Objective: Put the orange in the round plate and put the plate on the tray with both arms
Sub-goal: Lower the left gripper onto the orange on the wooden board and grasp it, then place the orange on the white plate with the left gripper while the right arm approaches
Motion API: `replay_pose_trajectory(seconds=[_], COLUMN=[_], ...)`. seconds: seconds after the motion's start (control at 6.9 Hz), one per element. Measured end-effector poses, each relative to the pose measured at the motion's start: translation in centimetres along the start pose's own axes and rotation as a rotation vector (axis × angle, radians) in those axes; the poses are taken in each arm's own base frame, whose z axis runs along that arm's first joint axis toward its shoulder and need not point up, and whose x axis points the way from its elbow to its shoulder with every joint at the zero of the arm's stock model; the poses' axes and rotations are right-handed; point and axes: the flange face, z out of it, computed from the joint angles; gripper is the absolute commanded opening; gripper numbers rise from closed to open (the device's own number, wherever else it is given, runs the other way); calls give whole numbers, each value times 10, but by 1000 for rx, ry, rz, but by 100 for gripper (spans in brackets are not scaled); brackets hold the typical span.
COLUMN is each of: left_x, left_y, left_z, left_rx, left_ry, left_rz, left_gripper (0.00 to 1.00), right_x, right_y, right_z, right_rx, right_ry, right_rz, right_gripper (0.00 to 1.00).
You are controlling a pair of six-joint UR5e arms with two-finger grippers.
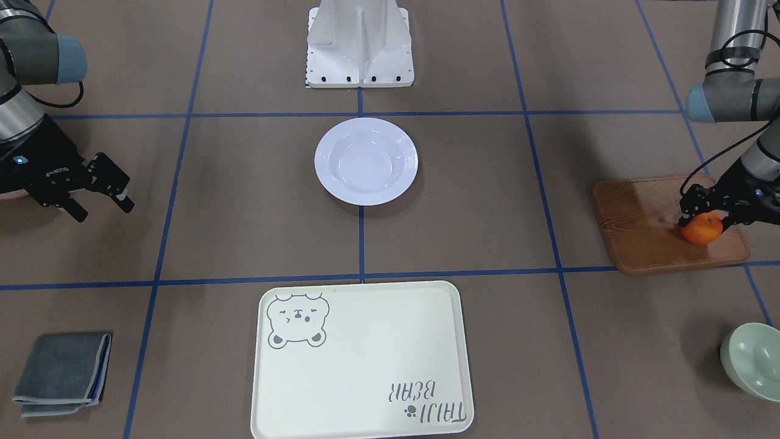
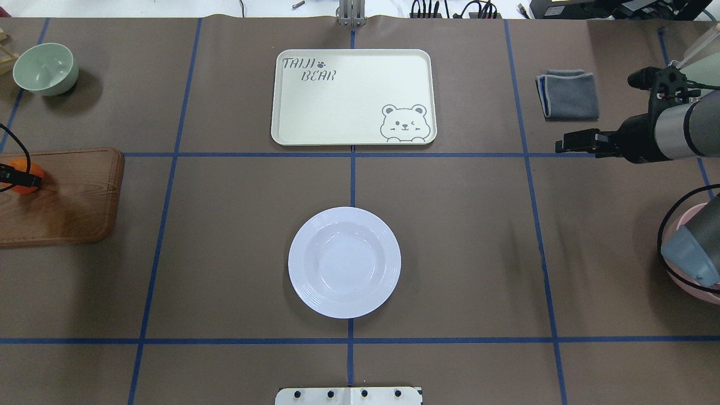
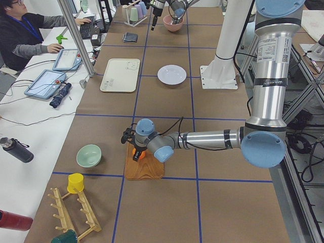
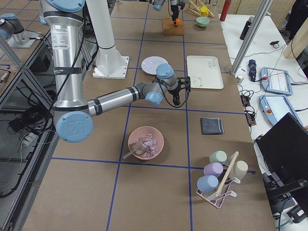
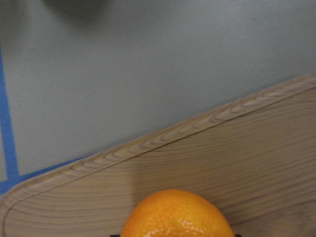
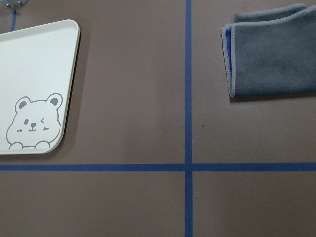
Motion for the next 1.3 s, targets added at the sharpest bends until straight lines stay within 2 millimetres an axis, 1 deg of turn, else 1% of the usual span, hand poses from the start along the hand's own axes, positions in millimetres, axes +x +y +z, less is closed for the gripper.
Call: replay_pose_trajectory(seconds=[0.14,0.29,0.43,0.58,0.72,0.87,1.01,1.16,1.3], left_x=[24,57,99,147,205,274,349,419,481], left_y=[-28,-66,-108,-142,-164,-178,-188,-188,-175], left_z=[-18,-39,-65,-84,-91,-87,-80,-71,-56], left_rx=[3,5,11,16,15,7,-10,-25,-33], left_ry=[45,57,51,39,29,12,-22,-58,-83], left_rz=[-11,-49,-104,-166,-225,-286,-345,-386,-415], left_gripper=[0,0,0,0,0,0,0,0,0], right_x=[-2,-5,-10,-20,-31,-41,-48,-52,-53], right_y=[-1,-1,0,5,13,24,34,44,55], right_z=[0,0,1,5,11,17,20,23,26], right_rx=[1,2,5,12,28,51,69,82,90], right_ry=[-3,-7,-17,-37,-60,-90,-126,-159,-178], right_rz=[3,23,69,116,167,221,272,311,332], right_gripper=[98,98,98,98,98,98,99,99,100])
